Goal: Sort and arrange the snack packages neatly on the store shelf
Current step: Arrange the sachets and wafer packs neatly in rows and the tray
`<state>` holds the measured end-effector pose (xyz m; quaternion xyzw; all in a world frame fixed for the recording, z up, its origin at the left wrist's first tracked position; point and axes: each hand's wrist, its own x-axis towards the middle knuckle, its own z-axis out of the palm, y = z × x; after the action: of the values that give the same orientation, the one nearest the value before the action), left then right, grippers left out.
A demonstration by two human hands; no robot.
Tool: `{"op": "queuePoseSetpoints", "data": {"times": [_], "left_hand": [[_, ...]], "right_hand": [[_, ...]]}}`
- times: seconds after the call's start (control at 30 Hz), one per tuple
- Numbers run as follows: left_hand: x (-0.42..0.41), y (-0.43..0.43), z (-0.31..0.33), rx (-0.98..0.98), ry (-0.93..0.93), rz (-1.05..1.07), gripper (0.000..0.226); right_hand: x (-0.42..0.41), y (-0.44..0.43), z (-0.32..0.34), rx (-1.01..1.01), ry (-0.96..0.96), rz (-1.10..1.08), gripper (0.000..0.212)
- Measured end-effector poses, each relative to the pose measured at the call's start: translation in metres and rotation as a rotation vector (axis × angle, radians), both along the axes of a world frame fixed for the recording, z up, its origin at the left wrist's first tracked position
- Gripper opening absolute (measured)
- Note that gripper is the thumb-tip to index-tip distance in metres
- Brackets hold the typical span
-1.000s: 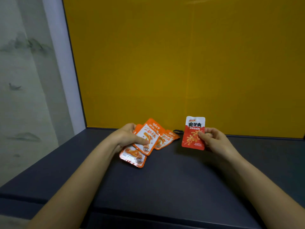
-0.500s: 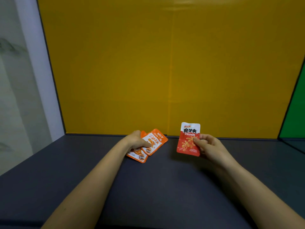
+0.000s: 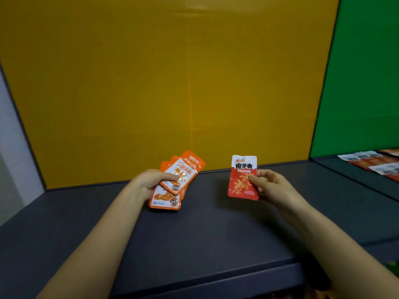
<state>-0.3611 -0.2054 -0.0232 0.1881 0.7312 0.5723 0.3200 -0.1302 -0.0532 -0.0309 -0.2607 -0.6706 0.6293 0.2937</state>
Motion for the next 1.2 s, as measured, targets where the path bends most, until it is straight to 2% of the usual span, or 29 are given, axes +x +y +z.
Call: {"op": "queuePoseSetpoints", "data": {"times": [0.37,0.53,0.77,0.97,1.2], "left_hand": [[0.158,0.082,0.011,0.208,-0.172,-0.224,0.007],[0.244,0.141,0.01,0.262,-0.204,-0.31,0.005],[0.351,0.223,0.001,0.309,-0.258,-0.329,0.005],[0.403,0.28,0.003,0.295,-0.248,-0.323,0.005],[0.426,0.355,0.007,0.284,-0.194,-0.313,0.005]], "right_hand": [[0.166,0.032,-0.017,-0.014,-0.016,-0.282,0.005],[0.256,0.078,-0.021,0.001,-0.038,-0.374,0.007],[0.371,0.16,-0.016,0.059,-0.101,-0.467,0.006],[0.425,0.22,-0.015,0.079,-0.139,-0.484,0.015],[0.441,0.31,-0.017,0.174,-0.219,-0.475,0.022]]}}
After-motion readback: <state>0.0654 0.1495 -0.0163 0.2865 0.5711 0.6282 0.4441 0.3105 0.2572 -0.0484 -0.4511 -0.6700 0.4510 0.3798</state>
